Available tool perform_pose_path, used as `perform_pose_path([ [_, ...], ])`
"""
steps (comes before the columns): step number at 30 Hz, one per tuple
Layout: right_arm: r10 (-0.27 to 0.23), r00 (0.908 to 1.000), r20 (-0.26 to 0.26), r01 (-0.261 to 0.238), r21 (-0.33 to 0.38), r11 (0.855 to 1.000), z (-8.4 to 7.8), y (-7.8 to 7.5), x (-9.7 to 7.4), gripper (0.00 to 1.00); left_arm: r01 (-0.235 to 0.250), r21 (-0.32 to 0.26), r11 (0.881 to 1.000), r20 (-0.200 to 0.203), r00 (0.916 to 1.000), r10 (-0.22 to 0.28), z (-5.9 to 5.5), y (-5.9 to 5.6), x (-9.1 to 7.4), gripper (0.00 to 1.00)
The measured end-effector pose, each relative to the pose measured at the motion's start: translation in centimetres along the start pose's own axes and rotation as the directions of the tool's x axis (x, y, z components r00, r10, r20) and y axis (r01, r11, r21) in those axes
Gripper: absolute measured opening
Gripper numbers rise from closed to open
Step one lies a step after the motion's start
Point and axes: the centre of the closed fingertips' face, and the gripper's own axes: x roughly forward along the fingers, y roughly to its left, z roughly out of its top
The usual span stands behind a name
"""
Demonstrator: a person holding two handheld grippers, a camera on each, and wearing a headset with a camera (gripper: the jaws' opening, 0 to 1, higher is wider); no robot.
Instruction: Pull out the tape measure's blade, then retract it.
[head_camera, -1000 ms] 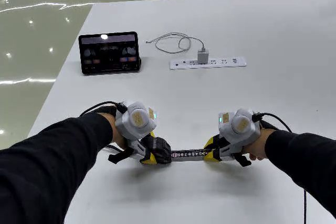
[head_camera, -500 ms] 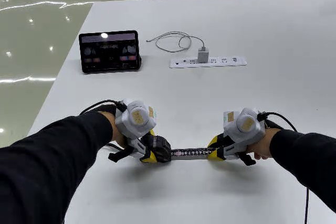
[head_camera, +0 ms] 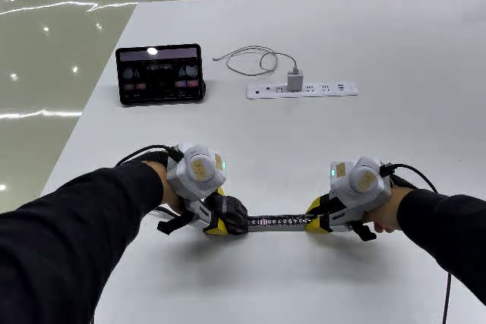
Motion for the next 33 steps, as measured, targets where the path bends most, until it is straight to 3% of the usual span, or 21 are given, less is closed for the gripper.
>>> perform_pose_path([
  [33,-0.012,0.9999,-0.010,0.012,0.016,1.000,-1.9,-0.1,-1.5,0.11,-0.002,-0.010,1.000,0.012,0.9999,0.002,0.1,0.0,0.0,0.33],
])
